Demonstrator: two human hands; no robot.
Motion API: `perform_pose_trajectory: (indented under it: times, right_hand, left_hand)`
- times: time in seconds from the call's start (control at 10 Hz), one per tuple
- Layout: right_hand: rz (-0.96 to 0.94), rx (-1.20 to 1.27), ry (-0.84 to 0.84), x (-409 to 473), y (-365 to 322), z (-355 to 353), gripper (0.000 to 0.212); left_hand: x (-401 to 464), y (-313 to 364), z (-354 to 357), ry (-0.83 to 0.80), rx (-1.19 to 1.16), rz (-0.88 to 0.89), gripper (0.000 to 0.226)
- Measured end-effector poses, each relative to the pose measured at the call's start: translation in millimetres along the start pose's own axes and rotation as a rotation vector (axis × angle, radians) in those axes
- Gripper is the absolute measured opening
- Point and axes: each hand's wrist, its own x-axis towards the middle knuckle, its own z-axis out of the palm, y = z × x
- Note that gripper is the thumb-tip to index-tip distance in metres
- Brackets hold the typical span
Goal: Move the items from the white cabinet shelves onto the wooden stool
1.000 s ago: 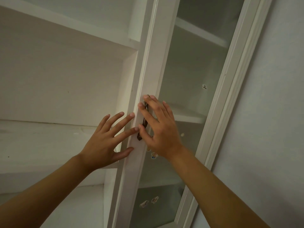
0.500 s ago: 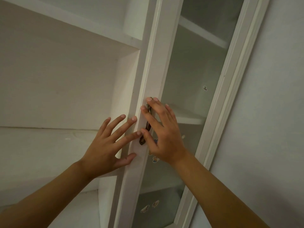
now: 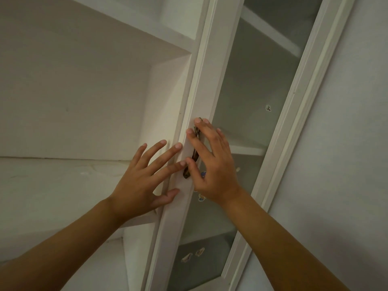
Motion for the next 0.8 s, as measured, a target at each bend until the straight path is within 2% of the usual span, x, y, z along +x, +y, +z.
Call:
perform_pose_trajectory:
  times: [0.3,0.5,0.7,0.8]
  right_hand:
    - [0.024,-0.024,-0.028,0.3,0.1,1.0,0.061]
    - [0.100,-0.087,-0.109,0.3,-17.1,-9.7,0.063]
    - [0.198,-0.219,-0.232,-4.5,-41.1,-20.8,0.072]
    - [0.278,-0.176,-0.234,-19.4,-55.6,-39.0,0.071]
  left_hand:
    - [-1.4,5.2,-1.2,-0.037,-0.088,-0.057,0.068]
    - [-2.8,18.3,-8.7,-0.087,-0.083,-0.127,0.065]
    - [-6.3,39.3,-25.7,-0.115,-0.073,-0.241,0.052]
    - [-23.7,45.3,-43.8,-0.106,-0.087,-0.366,0.053]
